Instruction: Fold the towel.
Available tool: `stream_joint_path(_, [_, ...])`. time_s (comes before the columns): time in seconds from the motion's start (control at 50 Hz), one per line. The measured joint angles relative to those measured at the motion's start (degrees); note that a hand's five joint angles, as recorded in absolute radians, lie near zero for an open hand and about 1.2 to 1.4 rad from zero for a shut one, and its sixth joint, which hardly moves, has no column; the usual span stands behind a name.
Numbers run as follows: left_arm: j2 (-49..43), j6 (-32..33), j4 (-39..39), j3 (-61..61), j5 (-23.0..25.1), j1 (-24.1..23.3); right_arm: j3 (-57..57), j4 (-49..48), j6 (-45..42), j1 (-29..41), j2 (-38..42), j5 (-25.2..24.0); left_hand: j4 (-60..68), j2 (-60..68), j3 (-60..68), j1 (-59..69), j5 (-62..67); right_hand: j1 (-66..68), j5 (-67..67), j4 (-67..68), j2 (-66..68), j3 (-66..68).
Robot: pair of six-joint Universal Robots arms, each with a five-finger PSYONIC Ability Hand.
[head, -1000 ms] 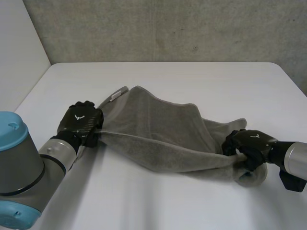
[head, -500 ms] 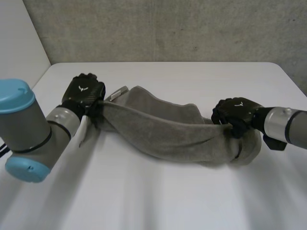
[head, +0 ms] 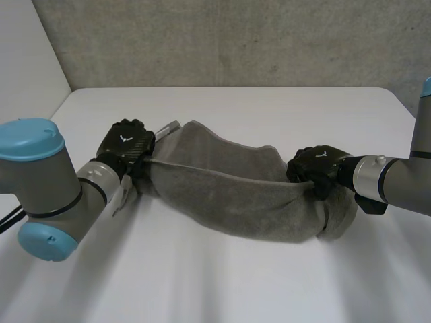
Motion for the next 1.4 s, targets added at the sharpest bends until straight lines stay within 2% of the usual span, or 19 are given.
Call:
stream_joint_path(0.56, [2.00, 0.10, 0.04, -3.35, 0.09, 0.54, -0.95, -0.09, 0.63, 0.23, 0.45, -0.42, 0.00, 0.01, 0.00, 0.00, 0.00, -8.51, -8.60, 0.00, -7.51, 0.00])
stream_joint_path(0.66, [2.01, 0.10, 0.07, -3.28, 0.08, 0.56, -1.06, -0.11, 0.69, 0.23, 0.57, -0.37, 0.00, 0.01, 0.00, 0.00, 0.00, -15.73, -15.75, 0.00, -14.23, 0.00])
stream_joint_path(1.18, [1.96, 0.06, 0.25, -3.12, 0.08, 0.58, -3.24, -0.38, 2.71, 0.31, 0.70, -0.44, 0.00, 0.02, 0.00, 0.00, 0.00, -15.46, -15.43, 0.00, -14.23, 0.00])
stream_joint_path(1.26, [1.96, 0.06, 0.25, -3.18, 0.08, 0.58, -3.33, -0.38, 2.68, 0.32, 1.01, -0.44, 0.00, 0.02, 0.00, 0.00, 0.00, -10.61, -10.90, 0.00, -10.27, 0.00])
stream_joint_path(1.3, [1.93, 0.06, 0.24, -3.23, 0.08, 0.58, -3.30, -0.38, 2.62, 0.32, 1.32, -0.48, 0.00, 0.02, 0.00, 0.00, 0.00, 1.74, 0.87, 0.00, 1.44, 0.00])
stream_joint_path(1.34, [1.90, 0.06, 0.21, -3.28, 0.08, 0.58, -3.15, -0.37, 2.51, 0.32, 1.54, -0.56, 0.00, 0.02, 0.00, 0.00, 0.00, 7.12, 7.24, 0.00, 6.84, 0.00])
stream_joint_path(1.4, [1.85, 0.06, 0.13, -3.48, 0.08, 0.58, -2.77, -0.37, 2.18, 0.32, 1.79, -0.76, 0.00, 0.02, 0.00, 0.00, 0.00, 7.15, 7.80, 0.00, 6.90, 0.00])
